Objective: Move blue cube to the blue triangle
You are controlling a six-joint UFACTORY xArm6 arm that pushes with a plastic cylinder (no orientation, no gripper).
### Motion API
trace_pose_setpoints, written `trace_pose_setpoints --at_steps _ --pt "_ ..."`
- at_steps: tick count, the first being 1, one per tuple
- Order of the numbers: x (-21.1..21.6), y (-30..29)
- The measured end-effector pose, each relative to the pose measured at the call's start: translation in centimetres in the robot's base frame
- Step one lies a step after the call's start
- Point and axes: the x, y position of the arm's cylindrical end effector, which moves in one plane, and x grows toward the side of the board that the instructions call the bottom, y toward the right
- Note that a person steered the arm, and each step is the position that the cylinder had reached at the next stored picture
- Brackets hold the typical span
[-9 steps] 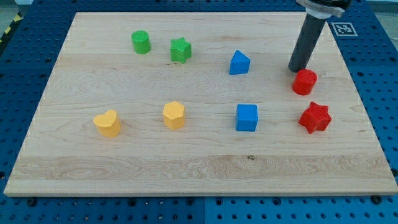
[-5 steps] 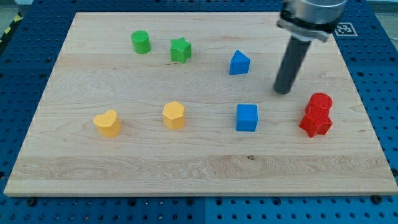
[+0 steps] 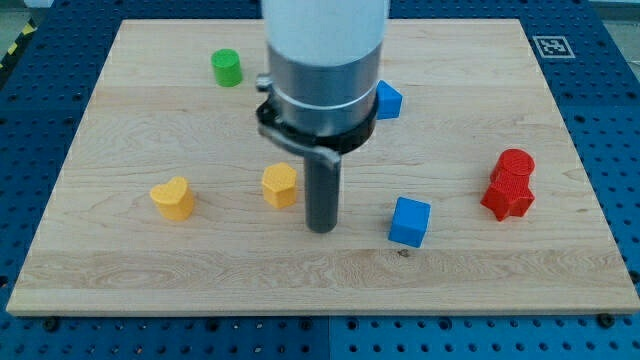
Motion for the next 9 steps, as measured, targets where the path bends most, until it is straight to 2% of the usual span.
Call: trace_pose_setpoints --at_steps 1,2,3,4,5,6,7,8,9 --pt "2.9 4.0" --pt "-0.7 8.0" --pt "-6.7 7.9" --pt "-3.8 7.8" --pt "1.7 8.1" --pt "3.2 10.7" --pt "0.1 11.4" --pt "-4.5 8.6" --pt "-5.3 8.1"
